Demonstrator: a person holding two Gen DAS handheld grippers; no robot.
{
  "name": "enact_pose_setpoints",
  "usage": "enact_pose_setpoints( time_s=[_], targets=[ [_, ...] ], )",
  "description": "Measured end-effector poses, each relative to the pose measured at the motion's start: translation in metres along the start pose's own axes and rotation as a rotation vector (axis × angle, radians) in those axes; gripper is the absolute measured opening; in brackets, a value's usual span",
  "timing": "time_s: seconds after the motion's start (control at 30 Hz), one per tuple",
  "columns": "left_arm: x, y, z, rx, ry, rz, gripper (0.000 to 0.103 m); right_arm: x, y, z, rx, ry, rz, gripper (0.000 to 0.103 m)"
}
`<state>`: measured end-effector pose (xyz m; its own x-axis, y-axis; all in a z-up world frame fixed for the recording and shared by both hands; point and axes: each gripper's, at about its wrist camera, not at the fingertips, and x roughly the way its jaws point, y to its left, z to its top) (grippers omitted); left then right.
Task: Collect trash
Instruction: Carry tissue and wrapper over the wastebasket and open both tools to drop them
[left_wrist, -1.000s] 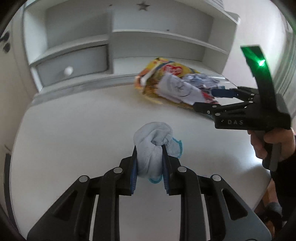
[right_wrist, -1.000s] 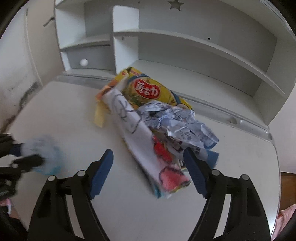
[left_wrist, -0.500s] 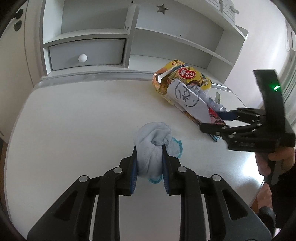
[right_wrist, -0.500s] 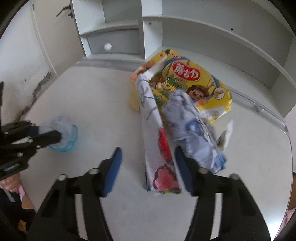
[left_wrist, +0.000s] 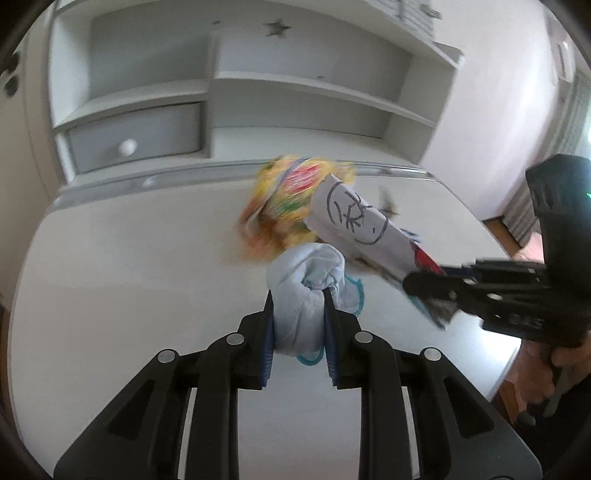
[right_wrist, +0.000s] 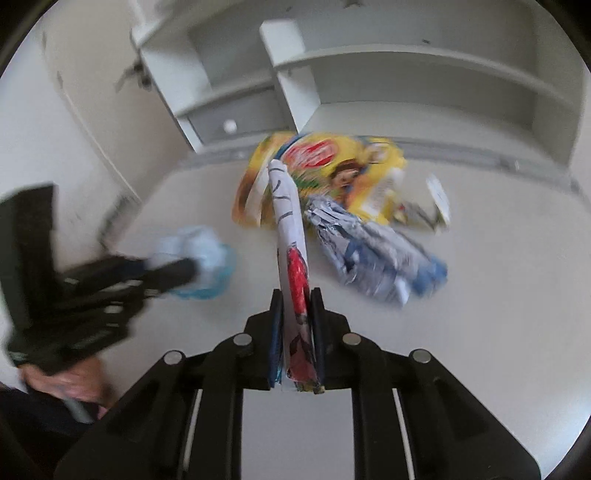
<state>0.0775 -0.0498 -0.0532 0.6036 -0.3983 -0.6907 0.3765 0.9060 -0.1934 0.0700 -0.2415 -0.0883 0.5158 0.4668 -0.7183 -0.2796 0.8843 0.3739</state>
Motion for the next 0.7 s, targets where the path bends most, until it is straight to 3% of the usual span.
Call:
enact_pose_setpoints(
  time_s=[0.1, 0.17, 0.2, 0.3, 0.47, 0.7],
  targets=[
    [0.001, -0.03, 0.004, 0.051, -0.007, -0.019, 0.022, -0.033, -0.026, -0.014, 0.105, -0.064, 0.055, 0.016],
    [0.003, -0.054, 0.007, 0.085, -0.007, -0.046, 0.022, -0.052, -0.036, -0.02, 0.125, -0.105, 0.025, 0.016],
    [0.005, -0.063, 0.007, 0.096, -0.005, -0.059, 0.022, -0.071, -0.046, -0.026, 0.136, -0.14, -0.035, 0.016],
    [0.011, -0.102, 0.01, 0.154, 0.003, -0.112, 0.022, -0.113, -0.076, -0.045, 0.2, -0.201, -0.107, 0.016],
    [0.029, -0.19, 0.007, 0.26, 0.038, -0.26, 0.022, -0.187, -0.137, -0.104, 0.361, -0.277, -0.3, 0.016],
    [0.053, -0.33, -0.027, 0.451, 0.117, -0.473, 0.022, -0.278, -0.215, -0.22, 0.649, -0.346, -0.599, 0.016]
  ],
)
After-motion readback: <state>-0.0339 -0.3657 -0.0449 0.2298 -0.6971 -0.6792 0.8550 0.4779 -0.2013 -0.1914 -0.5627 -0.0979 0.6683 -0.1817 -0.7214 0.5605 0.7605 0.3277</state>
